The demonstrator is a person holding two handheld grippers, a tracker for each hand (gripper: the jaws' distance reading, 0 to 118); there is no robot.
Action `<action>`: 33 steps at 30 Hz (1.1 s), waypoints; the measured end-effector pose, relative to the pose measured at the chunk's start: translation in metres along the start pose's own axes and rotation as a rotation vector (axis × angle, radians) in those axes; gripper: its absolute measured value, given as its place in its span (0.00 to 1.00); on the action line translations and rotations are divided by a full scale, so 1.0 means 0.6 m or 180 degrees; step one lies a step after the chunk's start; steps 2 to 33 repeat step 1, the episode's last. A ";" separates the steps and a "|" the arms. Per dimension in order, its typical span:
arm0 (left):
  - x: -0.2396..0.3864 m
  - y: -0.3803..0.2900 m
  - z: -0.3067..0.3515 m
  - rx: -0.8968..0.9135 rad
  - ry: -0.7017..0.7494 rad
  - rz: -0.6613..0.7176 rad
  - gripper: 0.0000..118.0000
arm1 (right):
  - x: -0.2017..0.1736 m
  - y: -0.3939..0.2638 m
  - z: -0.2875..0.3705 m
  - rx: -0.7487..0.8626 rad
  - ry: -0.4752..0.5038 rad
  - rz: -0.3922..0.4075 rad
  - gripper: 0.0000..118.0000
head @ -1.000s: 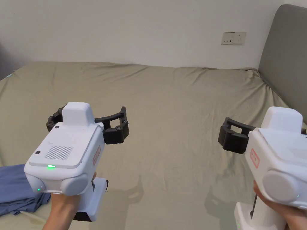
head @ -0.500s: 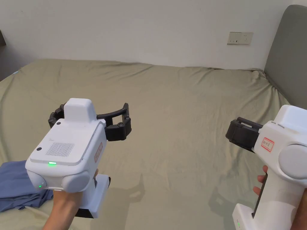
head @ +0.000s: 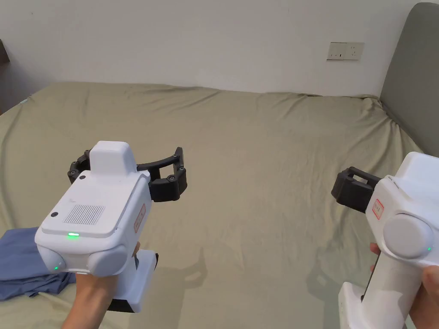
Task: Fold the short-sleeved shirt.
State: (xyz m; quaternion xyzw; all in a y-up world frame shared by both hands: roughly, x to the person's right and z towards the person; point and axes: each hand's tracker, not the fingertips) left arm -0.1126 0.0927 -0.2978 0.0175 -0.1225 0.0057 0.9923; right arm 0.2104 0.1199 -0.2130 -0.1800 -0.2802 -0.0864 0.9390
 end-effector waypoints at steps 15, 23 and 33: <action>0.000 -0.001 0.000 0.0003 -0.0003 0.0000 1.00 | -0.001 0.000 -0.001 0.0005 -0.0032 0.0025 1.00; 0.000 -0.001 0.000 0.0003 -0.0003 0.0000 1.00 | -0.001 0.000 -0.001 0.0005 -0.0032 0.0025 1.00; 0.000 -0.001 0.000 0.0003 -0.0003 0.0000 1.00 | -0.001 0.000 -0.001 0.0005 -0.0032 0.0025 1.00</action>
